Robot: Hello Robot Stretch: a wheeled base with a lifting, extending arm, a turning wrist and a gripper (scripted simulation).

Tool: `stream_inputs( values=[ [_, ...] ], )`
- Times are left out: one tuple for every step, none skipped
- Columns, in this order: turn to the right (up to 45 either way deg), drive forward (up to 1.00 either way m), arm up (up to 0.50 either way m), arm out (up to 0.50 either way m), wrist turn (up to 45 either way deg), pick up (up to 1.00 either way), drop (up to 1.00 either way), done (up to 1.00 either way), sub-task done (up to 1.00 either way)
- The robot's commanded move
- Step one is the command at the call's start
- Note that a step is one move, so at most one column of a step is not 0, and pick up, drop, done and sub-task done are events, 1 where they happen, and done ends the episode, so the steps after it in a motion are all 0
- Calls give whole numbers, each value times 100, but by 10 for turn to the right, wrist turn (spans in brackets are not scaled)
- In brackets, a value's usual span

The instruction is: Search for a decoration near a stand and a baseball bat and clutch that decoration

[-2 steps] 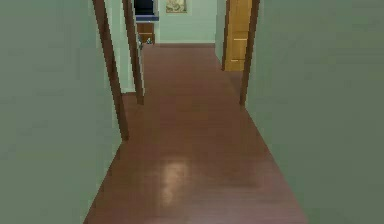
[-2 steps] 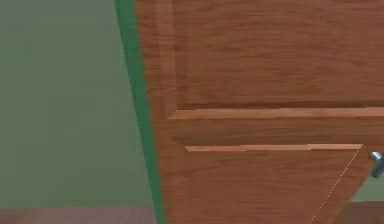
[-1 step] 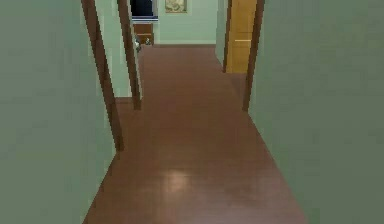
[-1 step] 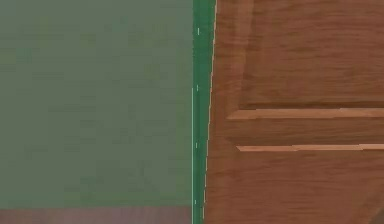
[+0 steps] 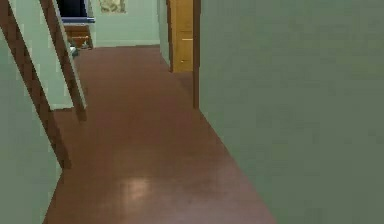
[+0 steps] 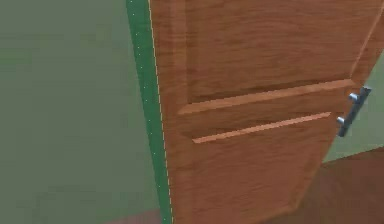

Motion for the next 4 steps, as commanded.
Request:
stream_inputs(
  values=[
    [0,35,0,0,0,0,0,0,0],
    [-240,0,0,0,0,0,0,0,0],
    [0,100,0,0,0,0,0,0,0],
    [-30,0,0,0,0,0,0,0,0]
  ],
)
